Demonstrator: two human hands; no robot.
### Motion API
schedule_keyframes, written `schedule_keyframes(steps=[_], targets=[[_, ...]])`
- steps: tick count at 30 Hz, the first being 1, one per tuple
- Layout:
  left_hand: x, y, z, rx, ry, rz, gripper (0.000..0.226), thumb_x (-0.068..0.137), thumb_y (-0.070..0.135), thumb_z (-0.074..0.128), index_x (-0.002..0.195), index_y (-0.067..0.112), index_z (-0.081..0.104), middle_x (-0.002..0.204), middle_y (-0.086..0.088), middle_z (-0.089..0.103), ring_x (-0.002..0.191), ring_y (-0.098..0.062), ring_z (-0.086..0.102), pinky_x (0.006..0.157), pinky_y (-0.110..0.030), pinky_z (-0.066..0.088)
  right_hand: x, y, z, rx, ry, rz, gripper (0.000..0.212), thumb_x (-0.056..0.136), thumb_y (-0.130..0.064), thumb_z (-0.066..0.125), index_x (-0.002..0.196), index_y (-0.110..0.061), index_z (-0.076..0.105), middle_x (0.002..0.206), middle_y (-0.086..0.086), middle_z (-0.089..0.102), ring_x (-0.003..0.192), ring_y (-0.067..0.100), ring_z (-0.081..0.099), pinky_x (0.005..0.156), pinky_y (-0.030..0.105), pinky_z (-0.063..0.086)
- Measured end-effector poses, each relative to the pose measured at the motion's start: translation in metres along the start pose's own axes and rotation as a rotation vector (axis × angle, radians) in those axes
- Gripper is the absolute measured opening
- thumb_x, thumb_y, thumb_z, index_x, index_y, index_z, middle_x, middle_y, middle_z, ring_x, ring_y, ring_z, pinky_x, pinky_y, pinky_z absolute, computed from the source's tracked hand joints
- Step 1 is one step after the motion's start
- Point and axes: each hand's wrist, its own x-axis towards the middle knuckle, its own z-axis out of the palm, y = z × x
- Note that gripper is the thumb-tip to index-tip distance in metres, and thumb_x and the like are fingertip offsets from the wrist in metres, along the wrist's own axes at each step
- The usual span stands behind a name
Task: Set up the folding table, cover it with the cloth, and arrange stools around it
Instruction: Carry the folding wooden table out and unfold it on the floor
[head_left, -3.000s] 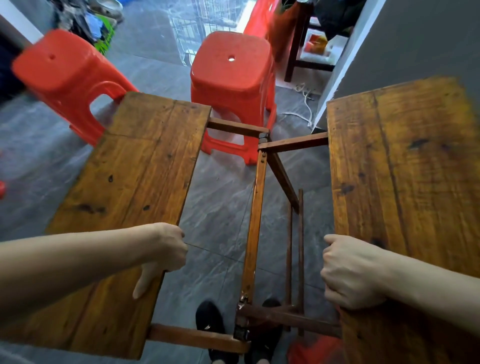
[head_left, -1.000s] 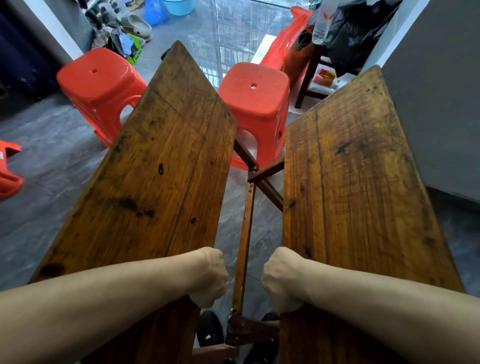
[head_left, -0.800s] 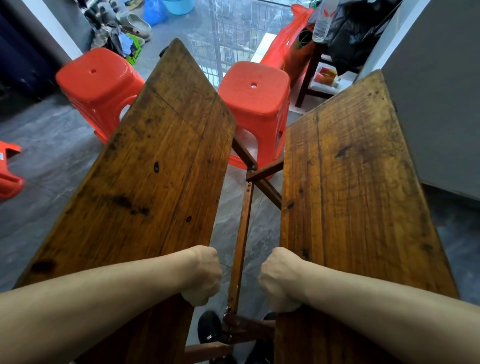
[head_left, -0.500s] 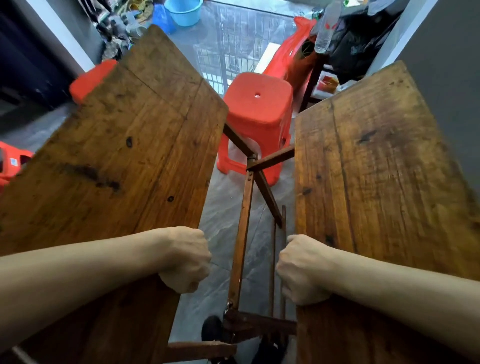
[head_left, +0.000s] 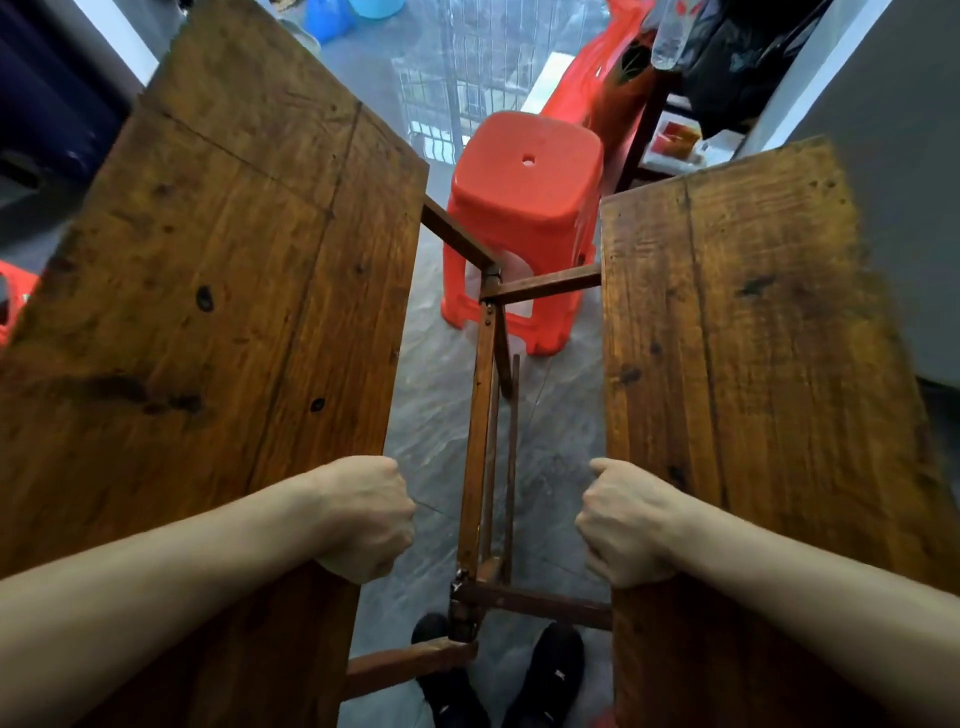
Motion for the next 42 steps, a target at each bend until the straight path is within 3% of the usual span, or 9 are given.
schedule_keyframes(steps=[8,13,17,20,23,26,31,36,42], targets=[[0.005,-0.004,0.0,0.072,0.011,0.005,0.04,0.1,0.031,0.041,0.064,0.014,0.043,0.067,-0.004,0.053,0.056,-0.018,0.048,0.058,-0.034,0.035,0.007,0.004,0.004,-0.029,0.062,0.011,0.041,0.096,-0.036,0.037,0.075,-0.013,0.065,0.084,0.007,0.07,0.08,0.022,0.063,0.104,0.043,0.032],[0.004,-0.007,0.004,0.018,-0.039,-0.002,0.036,0.099,0.032,0.042,0.068,0.014,0.045,0.07,-0.004,0.054,0.067,-0.02,0.056,0.061,-0.034,0.037,0.019,-0.002,-0.005,0.022,0.097,0.003,0.042,0.095,-0.038,0.039,0.056,-0.022,0.041,0.059,-0.003,0.046,0.053,0.012,0.038,0.095,0.041,0.038],[-0.007,-0.01,0.012,0.006,-0.058,0.011,0.033,0.099,0.031,0.04,0.07,0.016,0.046,0.07,-0.002,0.049,0.071,-0.02,0.053,0.067,-0.034,0.044,0.029,-0.011,-0.011,0.003,0.104,-0.018,0.04,0.094,-0.039,0.039,0.058,-0.022,0.044,0.064,-0.004,0.048,0.057,0.014,0.042,0.093,0.038,0.039],[-0.011,-0.011,0.021,-0.02,-0.027,-0.004,0.033,0.099,0.033,0.039,0.08,0.016,0.061,0.076,-0.002,0.053,0.072,-0.021,0.054,0.074,-0.035,0.047,0.039,-0.012,-0.007,-0.011,0.094,-0.007,0.043,0.096,-0.038,0.037,0.056,-0.023,0.043,0.065,-0.003,0.049,0.06,0.015,0.043,0.096,0.042,0.039],[-0.013,-0.015,0.034,-0.027,0.014,-0.006,0.038,0.098,0.035,0.039,0.073,0.014,0.059,0.07,0.0,0.051,0.07,-0.021,0.055,0.079,-0.037,0.051,0.042,-0.015,-0.001,0.006,-0.012,0.022,0.055,0.1,-0.047,0.03,0.073,-0.014,0.064,0.077,0.003,0.064,0.066,0.018,0.047,0.096,0.04,0.037],[-0.014,-0.017,0.043,-0.019,0.057,-0.012,0.041,0.098,0.037,0.039,0.064,0.016,0.049,0.068,-0.001,0.053,0.067,-0.02,0.054,0.074,-0.036,0.052,0.042,-0.019,0.003,-0.053,-0.133,0.018,0.07,0.096,-0.064,0.025,0.099,-0.01,0.071,0.101,0.007,0.07,0.092,0.024,0.063,0.095,0.04,0.032],[-0.016,-0.018,0.052,-0.05,0.032,-0.032,0.041,0.099,0.037,0.038,0.088,0.011,0.067,0.077,-0.003,0.059,0.069,-0.019,0.053,0.066,-0.033,0.043,0.057,-0.021,0.023,-0.05,-0.329,0.074,0.096,0.081,-0.085,0.023,0.114,-0.006,0.067,0.116,0.01,0.066,0.117,0.029,0.054,0.108,0.044,0.028],[-0.017,-0.022,0.064,-0.034,0.054,-0.056,0.037,0.097,0.034,0.038,0.066,0.016,0.049,0.068,-0.001,0.053,0.065,-0.02,0.053,0.063,-0.032,0.044,0.084,-0.025,0.044,-0.066,-0.387,0.125,0.108,0.075,-0.091,0.025,0.132,-0.005,0.055,0.136,0.013,0.054,0.131,0.031,0.041,0.113,0.045,0.021],[-0.017,-0.024,0.071,0.026,0.062,-0.074,0.038,0.096,0.033,0.037,0.062,0.016,0.041,0.074,-0.005,0.057,0.068,-0.023,0.055,0.062,-0.032,0.04,0.119,-0.036,0.06,-0.118,-0.414,0.173,0.107,0.078,-0.086,0.03,0.149,-0.006,0.031,0.153,0.015,0.033,0.144,0.035,0.023,0.118,0.05,0.008]])
